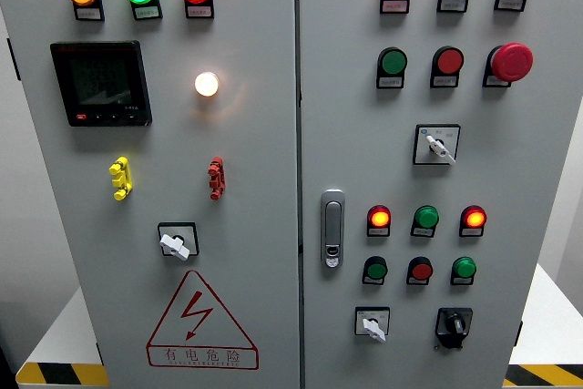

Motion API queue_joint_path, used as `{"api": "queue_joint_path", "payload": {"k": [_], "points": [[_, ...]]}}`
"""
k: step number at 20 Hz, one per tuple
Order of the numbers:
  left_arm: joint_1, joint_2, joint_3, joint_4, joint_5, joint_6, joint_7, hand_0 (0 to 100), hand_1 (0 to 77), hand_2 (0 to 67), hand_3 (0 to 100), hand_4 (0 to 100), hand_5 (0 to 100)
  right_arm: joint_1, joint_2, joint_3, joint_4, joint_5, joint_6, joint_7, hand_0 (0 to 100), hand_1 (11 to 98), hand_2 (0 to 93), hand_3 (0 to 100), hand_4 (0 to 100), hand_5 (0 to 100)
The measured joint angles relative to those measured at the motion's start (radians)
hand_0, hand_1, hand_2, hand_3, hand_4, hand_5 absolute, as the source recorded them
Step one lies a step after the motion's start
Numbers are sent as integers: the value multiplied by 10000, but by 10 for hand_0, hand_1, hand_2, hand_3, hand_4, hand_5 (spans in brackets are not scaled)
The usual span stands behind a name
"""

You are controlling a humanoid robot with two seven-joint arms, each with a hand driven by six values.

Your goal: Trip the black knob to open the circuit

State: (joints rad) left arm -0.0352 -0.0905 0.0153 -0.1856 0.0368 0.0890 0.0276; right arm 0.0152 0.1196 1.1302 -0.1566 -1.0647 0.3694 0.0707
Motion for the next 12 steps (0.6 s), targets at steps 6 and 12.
{"api": "queue_joint_path", "payload": {"k": [6,12], "points": [[0,0,0,0,0,0,0,0,0,195,262,99,86,573,-13,-75,-645,-306,207,306,0,322,22,90,21,123],[-3,0,0,0,0,0,0,0,0,195,262,99,86,716,17,1624,-741,-1518,474,457,0,333,21,98,23,127]]}}
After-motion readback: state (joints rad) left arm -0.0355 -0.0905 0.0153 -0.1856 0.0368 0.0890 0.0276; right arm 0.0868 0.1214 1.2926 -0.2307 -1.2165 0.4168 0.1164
